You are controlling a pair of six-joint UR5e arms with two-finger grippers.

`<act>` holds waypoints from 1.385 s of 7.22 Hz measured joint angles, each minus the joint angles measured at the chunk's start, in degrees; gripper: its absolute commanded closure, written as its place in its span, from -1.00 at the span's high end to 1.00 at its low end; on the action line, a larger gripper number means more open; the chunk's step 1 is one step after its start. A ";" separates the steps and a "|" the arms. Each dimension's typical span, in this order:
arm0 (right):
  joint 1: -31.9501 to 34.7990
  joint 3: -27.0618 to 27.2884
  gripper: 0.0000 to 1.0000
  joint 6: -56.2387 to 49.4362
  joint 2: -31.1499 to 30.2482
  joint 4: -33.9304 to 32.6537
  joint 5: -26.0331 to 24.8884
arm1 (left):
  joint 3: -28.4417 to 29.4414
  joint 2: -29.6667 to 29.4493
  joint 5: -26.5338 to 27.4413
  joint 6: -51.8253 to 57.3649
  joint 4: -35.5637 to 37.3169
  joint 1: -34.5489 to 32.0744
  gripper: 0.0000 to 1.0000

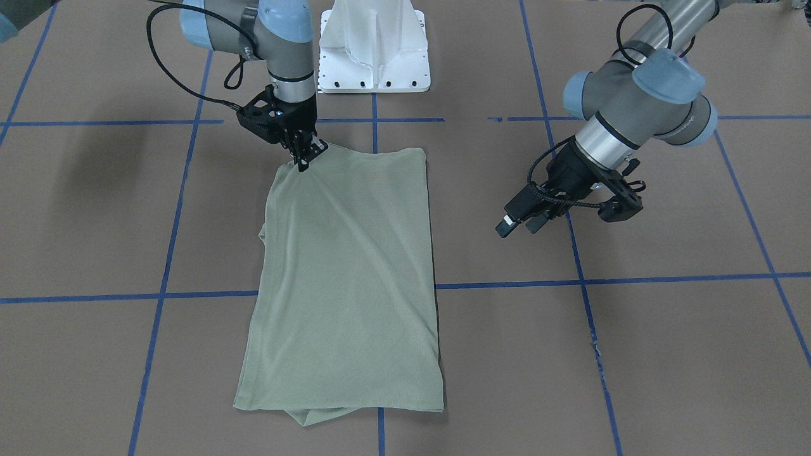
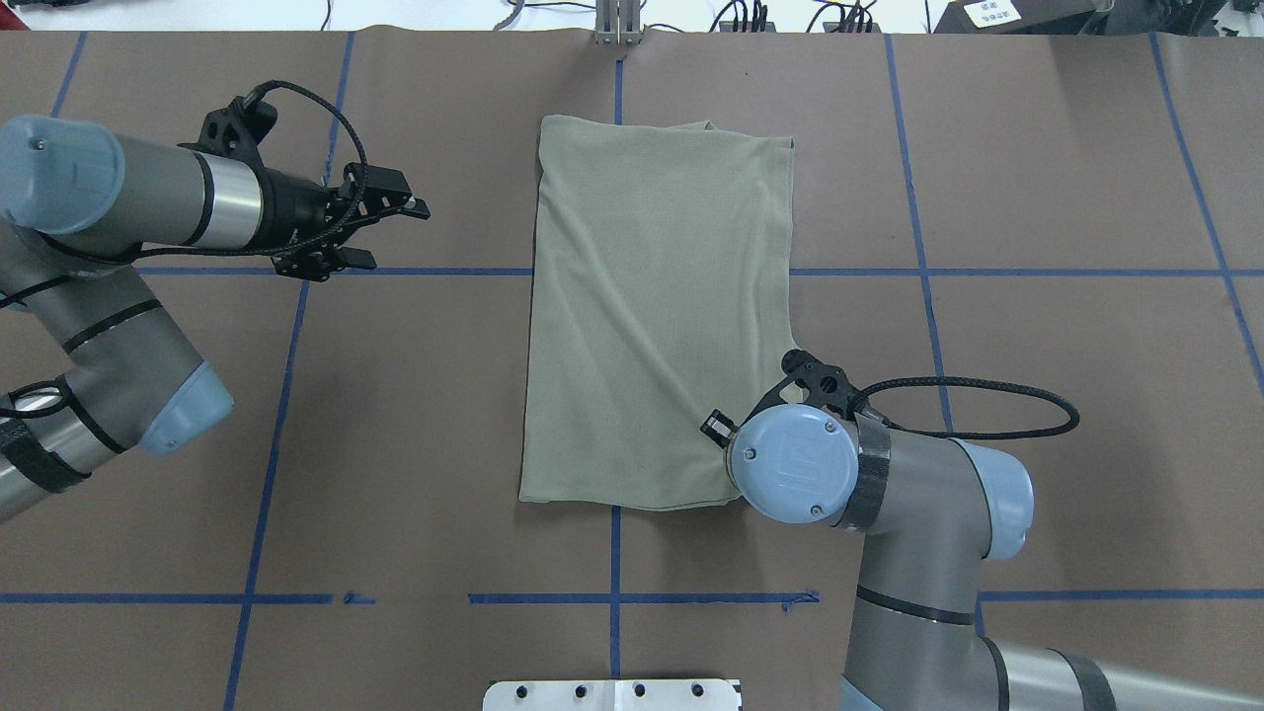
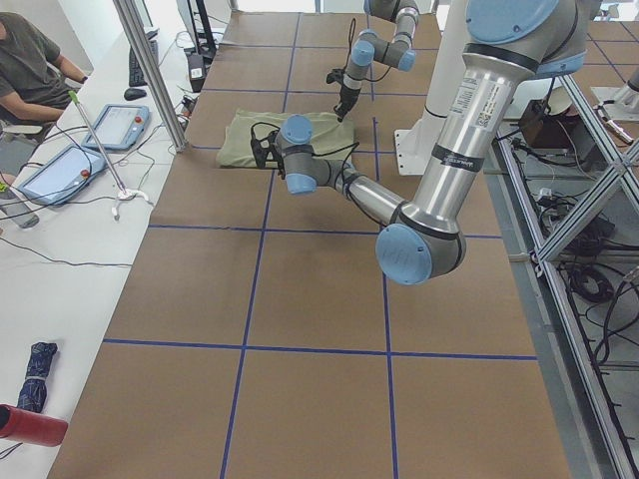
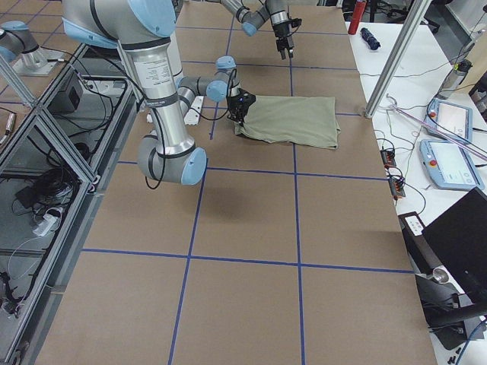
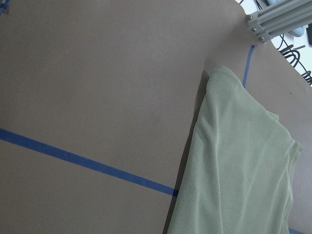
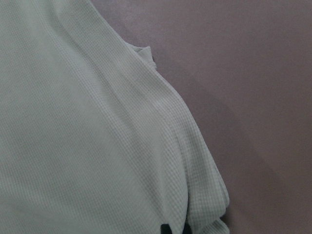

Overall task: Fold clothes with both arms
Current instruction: 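Move the left gripper to the other near corner and grasp it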

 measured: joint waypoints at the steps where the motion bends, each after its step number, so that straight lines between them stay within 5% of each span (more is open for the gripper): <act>1: -0.49 0.75 -1.00 0.31 0.03 -1.11 -0.17 | -1.40 0.64 1.59 -2.83 0.03 1.97 1.00; 6: -1.16 1.57 -1.00 0.59 -0.49 -1.81 -0.37 | -13.81 4.74 23.39 -13.69 15.09 26.83 0.86; 10: -1.16 1.77 -1.00 0.52 -0.47 -1.81 -0.26 | -11.67 0.96 25.31 -14.73 20.68 32.69 0.63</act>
